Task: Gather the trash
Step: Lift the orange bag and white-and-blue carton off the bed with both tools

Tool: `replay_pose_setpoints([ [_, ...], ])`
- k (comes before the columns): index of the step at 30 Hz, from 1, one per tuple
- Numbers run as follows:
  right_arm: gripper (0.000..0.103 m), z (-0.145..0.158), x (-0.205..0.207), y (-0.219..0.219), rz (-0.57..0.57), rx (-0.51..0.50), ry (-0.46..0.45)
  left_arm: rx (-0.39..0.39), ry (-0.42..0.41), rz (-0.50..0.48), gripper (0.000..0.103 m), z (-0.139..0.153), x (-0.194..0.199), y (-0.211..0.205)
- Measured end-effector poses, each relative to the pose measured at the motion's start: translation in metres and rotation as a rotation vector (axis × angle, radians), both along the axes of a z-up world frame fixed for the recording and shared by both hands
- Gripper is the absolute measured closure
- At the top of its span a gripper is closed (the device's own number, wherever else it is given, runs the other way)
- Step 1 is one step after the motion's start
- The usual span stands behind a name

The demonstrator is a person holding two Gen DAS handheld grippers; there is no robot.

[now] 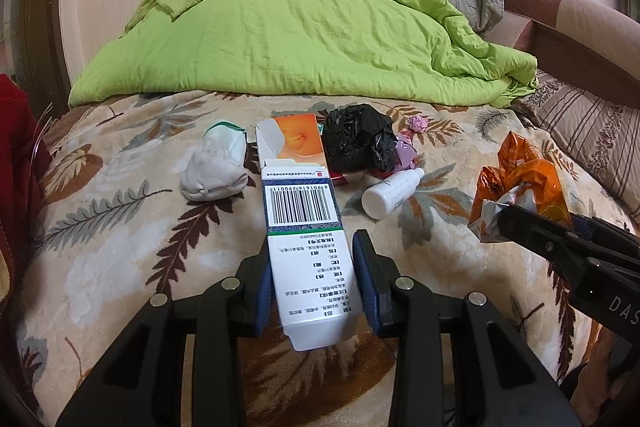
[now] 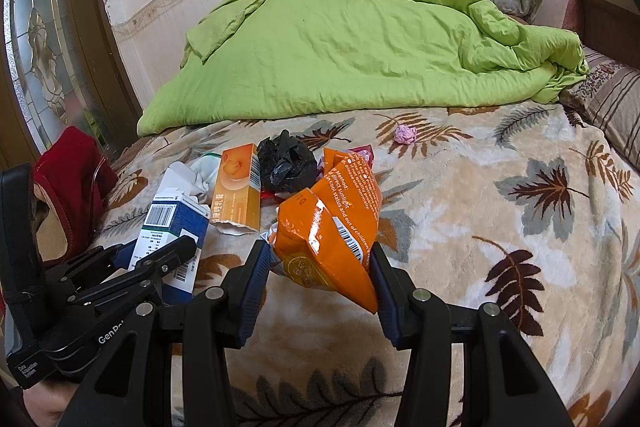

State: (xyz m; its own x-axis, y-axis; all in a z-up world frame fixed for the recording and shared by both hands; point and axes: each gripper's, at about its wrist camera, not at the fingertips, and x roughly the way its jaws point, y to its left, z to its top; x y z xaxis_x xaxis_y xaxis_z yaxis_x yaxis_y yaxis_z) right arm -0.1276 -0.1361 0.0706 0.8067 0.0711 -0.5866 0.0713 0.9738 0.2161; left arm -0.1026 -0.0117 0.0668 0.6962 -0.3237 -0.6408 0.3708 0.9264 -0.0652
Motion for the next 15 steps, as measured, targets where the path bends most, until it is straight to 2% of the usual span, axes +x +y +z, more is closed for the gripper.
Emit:
replay_pose_setpoints([
  [15,0.05,-0.0023,-0.0007,-0.0067,-0.008,0.034,0.006,0.031,-0.032,-0.013,0.068,0.0029,-0.0031,-0.0042],
])
